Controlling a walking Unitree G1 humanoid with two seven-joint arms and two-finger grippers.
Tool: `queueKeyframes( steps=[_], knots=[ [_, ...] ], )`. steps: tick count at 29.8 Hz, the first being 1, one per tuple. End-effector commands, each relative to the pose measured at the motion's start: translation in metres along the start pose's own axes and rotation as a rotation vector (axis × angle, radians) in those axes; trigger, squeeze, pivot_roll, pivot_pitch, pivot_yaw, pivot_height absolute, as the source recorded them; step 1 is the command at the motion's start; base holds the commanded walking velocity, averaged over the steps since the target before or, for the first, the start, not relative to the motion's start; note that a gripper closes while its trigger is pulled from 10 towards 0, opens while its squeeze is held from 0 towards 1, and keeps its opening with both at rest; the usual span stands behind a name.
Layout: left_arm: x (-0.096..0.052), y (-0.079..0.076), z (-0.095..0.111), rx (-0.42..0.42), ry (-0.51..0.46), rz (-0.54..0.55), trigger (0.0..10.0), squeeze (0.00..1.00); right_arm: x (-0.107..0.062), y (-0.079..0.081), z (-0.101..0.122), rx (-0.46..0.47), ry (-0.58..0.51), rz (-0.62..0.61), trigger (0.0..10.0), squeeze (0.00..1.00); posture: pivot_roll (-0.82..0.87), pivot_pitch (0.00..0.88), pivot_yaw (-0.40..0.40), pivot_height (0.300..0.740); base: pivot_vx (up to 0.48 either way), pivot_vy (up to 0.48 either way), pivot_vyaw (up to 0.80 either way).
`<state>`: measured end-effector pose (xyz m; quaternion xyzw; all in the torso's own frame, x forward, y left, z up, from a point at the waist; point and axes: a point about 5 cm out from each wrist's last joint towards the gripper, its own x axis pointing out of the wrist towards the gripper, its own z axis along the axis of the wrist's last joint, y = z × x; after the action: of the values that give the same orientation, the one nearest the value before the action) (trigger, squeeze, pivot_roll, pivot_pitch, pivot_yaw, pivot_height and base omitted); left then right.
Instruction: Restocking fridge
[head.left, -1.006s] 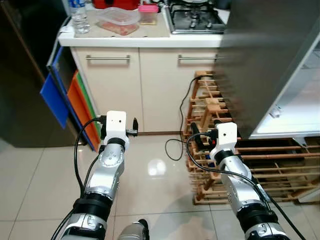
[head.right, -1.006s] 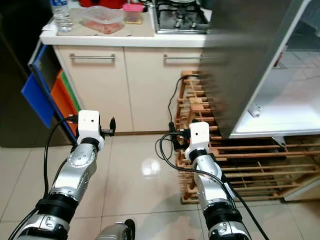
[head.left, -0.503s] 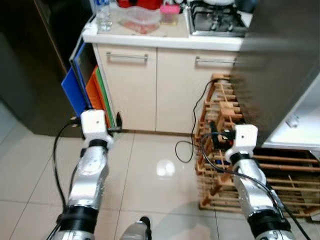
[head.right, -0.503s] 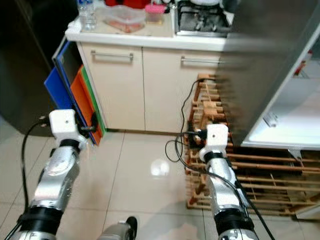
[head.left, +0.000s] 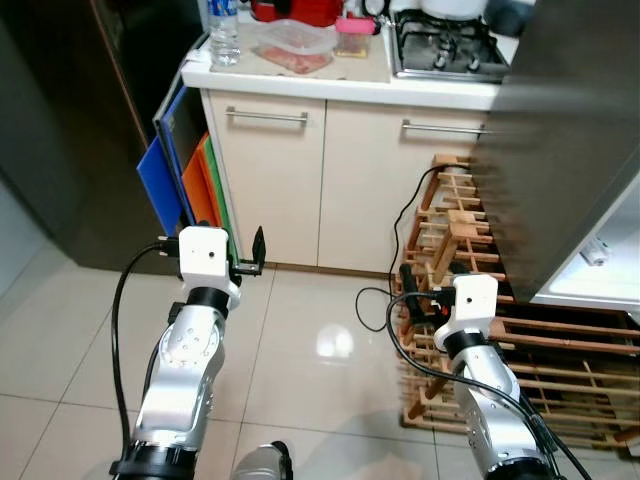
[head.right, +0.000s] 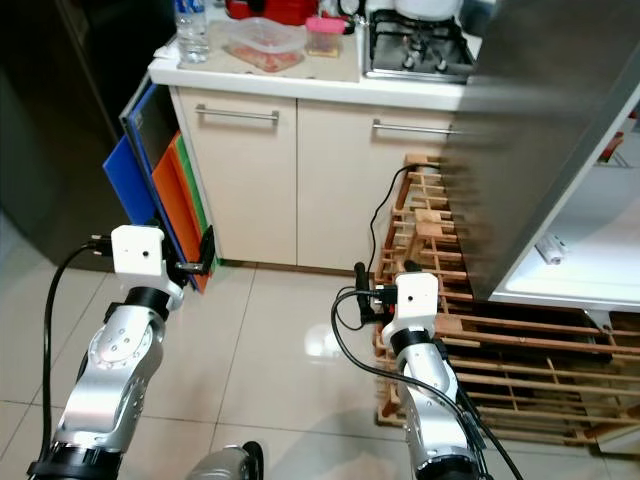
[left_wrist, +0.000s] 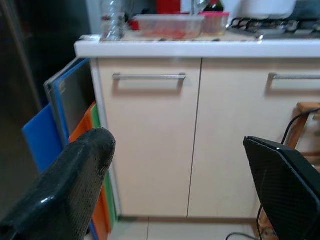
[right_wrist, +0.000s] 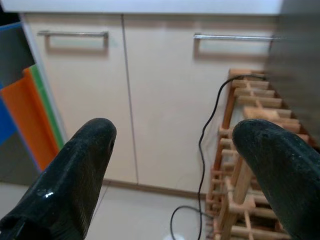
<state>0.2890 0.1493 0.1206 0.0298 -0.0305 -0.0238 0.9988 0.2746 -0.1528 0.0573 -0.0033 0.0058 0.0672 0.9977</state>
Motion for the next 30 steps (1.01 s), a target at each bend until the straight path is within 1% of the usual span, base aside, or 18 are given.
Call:
queueKeyframes(
  steps=[1,7,11,12,16,20,21,26,30],
  knots=[
    [0.004,0.003,-0.002,0.033,0.027,0.013,10.0,0.00,0.007,0.004,0.009,0.006,-0.025,0.020,10.0,0.00,-0.03,0.049,0.000,0.740,0.442,0.000,0.00],
    [0.011,0.005,-0.006,0.012,0.080,0.034,10.0,0.00,0.010,0.006,0.011,0.006,-0.026,0.044,10.0,0.00,-0.04,0.050,0.004,0.740,0.463,0.000,0.00],
    [0.013,0.004,-0.007,0.016,0.085,0.030,10.0,0.00,0.011,0.007,0.010,0.010,-0.018,0.048,10.0,0.00,-0.04,0.050,0.005,0.740,0.480,0.000,0.00],
    [0.014,0.001,-0.007,0.030,0.088,0.019,10.0,0.00,0.011,0.007,0.009,0.012,-0.012,0.050,10.0,0.00,-0.04,0.052,0.006,0.740,0.480,0.000,0.00],
    [0.018,-0.002,-0.005,0.034,0.080,0.011,10.0,0.00,0.010,0.009,0.006,0.015,0.000,0.065,10.0,0.00,-0.04,0.052,0.008,0.740,0.480,0.000,0.00],
    [0.020,-0.004,-0.002,0.060,0.064,0.007,10.0,0.00,0.010,0.010,0.006,0.008,0.001,0.070,10.0,0.00,-0.04,0.047,0.007,0.740,0.480,0.000,0.00],
    [0.021,-0.004,0.000,0.055,0.055,0.016,10.0,0.00,0.013,0.010,0.009,0.006,-0.006,0.076,10.0,0.00,-0.04,0.045,0.009,0.740,0.480,0.000,0.00],
    [0.023,-0.001,0.003,0.042,0.044,0.044,10.0,0.00,0.020,0.009,0.013,0.005,-0.020,0.075,10.0,0.00,-0.02,0.035,0.011,0.740,0.480,0.000,0.00],
    [0.024,0.000,0.004,0.042,0.034,0.052,10.0,0.00,0.022,0.009,0.014,0.003,-0.020,0.078,10.0,0.00,-0.02,0.028,0.008,0.740,0.480,0.000,0.00]
  ],
)
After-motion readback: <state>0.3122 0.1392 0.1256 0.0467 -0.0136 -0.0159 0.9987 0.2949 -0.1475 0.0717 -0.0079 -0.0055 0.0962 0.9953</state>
